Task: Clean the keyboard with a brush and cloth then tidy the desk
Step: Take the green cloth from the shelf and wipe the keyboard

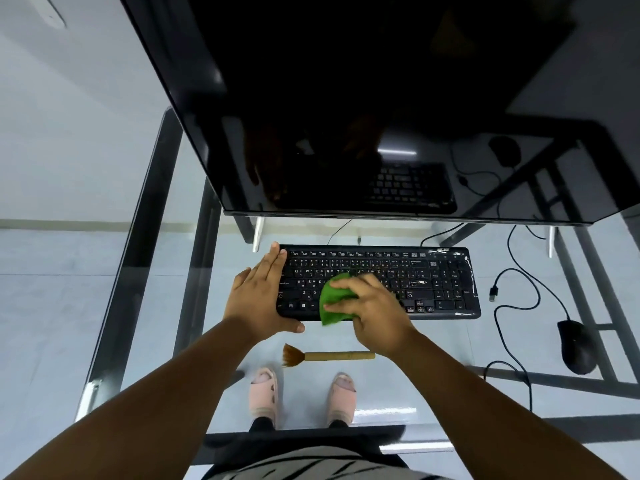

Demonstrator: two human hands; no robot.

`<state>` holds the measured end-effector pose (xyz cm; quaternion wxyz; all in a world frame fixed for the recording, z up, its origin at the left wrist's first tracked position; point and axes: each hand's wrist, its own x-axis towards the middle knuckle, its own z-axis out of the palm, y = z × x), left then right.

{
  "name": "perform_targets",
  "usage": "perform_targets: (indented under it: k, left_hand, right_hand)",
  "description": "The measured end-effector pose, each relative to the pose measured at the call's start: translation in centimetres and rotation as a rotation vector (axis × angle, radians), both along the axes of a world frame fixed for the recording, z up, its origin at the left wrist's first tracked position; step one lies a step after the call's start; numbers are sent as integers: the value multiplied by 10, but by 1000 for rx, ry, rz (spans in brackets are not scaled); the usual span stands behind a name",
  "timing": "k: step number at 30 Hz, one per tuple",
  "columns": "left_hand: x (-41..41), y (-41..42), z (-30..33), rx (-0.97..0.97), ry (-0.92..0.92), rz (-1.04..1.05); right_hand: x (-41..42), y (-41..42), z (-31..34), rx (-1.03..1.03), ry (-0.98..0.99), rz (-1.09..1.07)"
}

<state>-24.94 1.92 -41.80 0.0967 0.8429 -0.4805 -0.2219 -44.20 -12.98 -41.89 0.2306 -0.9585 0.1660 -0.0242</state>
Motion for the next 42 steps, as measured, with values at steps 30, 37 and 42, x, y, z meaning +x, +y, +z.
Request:
perform_targets:
  k: [30, 37, 42]
  left_hand:
    - [12, 24, -10, -23, 113, -30]
    - [21, 38, -5, 41, 107, -57]
    - [15, 37, -3, -4, 89, -36]
  right_hand:
    - [16, 25, 9, -83, -18, 147]
    - [3, 20, 0, -108, 51, 107]
    - [-33, -2, 5, -146, -7, -74]
